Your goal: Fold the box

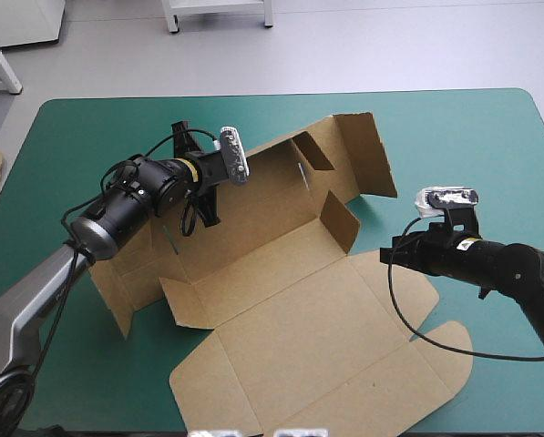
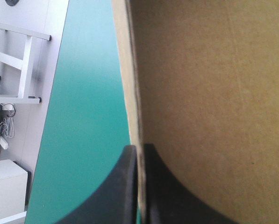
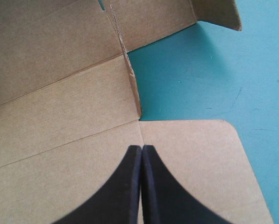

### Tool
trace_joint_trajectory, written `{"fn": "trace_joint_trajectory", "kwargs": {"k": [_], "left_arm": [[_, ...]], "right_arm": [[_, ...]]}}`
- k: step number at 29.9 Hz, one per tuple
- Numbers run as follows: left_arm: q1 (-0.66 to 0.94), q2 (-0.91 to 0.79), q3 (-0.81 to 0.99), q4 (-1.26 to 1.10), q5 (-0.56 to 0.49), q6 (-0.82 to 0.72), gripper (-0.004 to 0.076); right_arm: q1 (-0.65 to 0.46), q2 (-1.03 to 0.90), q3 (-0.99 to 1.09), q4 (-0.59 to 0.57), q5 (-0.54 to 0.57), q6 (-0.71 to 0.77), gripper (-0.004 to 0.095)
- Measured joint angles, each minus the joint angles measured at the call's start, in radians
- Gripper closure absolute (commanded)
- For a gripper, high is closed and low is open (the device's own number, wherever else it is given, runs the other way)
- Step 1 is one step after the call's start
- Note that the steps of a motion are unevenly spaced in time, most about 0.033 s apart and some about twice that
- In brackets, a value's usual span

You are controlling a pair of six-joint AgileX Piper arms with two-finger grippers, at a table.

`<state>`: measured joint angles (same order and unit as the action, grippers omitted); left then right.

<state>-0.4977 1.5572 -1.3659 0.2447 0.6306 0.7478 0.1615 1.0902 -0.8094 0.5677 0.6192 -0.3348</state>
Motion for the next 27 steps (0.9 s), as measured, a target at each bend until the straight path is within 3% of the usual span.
{"fn": "trace_joint_trajectory", "kwargs": {"k": [13, 18, 27], "left_arm": [[0.002, 0.0, -0.001, 0.07, -0.041, -0.013, 0.0732], [0.003, -0.007, -0.015, 0.133, -0.062, -0.101, 0.0732], [-0.082, -0.038, 0.062, 0.071, -0.102, -0.007, 0.0732]], "right_arm": [[0.0, 0.047, -0.09, -0.015, -0.024, 0.002, 0.0907], [0.0, 0.068, -0.094, -0.023, -0.01, 0.002, 0.0907], [0.0, 0.068, -0.097, -0.023, 0.031, 0.008, 0.0907]]}}
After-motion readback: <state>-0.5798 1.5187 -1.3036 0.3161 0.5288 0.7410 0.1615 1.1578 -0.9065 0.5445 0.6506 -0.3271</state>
